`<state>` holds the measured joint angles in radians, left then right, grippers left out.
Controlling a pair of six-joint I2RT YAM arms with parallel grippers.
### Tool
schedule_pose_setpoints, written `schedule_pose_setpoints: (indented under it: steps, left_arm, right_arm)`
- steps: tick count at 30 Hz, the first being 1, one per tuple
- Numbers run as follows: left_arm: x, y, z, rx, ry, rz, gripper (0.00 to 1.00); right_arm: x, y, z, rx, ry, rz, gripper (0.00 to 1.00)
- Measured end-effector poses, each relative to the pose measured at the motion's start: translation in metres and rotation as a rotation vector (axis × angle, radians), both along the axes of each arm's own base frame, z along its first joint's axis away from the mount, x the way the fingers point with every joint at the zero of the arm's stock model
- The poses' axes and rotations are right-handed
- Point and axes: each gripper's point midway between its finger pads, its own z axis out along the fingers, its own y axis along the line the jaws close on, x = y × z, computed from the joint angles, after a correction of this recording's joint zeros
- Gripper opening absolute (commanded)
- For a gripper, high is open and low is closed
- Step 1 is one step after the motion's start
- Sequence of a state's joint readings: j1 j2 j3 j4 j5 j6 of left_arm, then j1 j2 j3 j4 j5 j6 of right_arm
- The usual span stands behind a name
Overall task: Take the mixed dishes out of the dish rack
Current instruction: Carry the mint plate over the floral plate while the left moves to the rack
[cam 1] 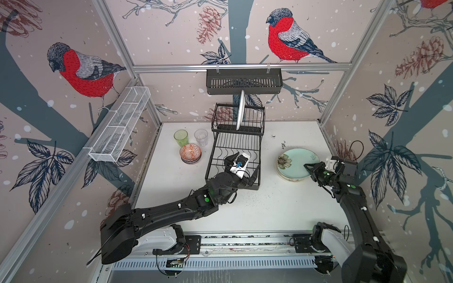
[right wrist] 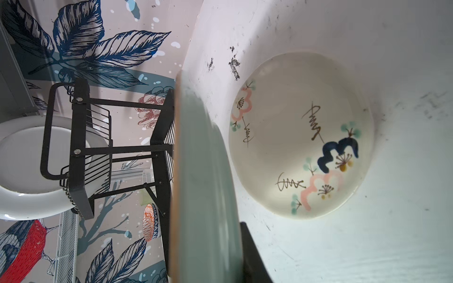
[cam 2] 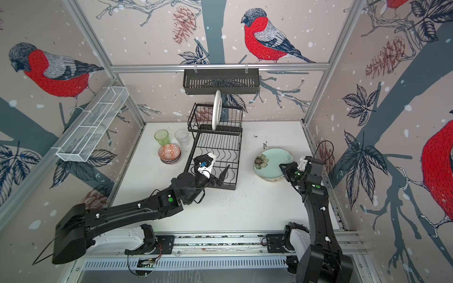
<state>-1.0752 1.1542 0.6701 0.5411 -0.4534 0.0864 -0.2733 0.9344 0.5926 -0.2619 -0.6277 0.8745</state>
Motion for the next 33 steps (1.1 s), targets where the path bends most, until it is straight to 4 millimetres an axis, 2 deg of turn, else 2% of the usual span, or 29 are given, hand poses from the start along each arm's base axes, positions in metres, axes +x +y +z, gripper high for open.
schedule_pose_setpoints:
  steps: [5, 15, 25, 33]
  left_arm:
    - [-0.007, 0.014, 0.000, -0.029, 0.001, -0.006, 0.98]
    - [-0.012, 0.010, -0.011, -0.040, 0.015, -0.047, 0.98]
    - [-0.010, 0.015, -0.020, -0.033, 0.018, -0.023, 0.98]
    - [-0.009, 0.022, -0.014, -0.056, 0.004, 0.004, 0.98]
  right_arm:
    - [0.000, -0.001, -0.002, -0.020, -0.008, 0.003, 0.00]
    - [0.007, -0.005, -0.030, -0.029, 0.067, 0.001, 0.00]
    - [0.019, -0.006, -0.047, -0.041, 0.089, 0.005, 0.00]
    - [0.026, -0.002, -0.061, -0.044, 0.119, 0.021, 0.00]
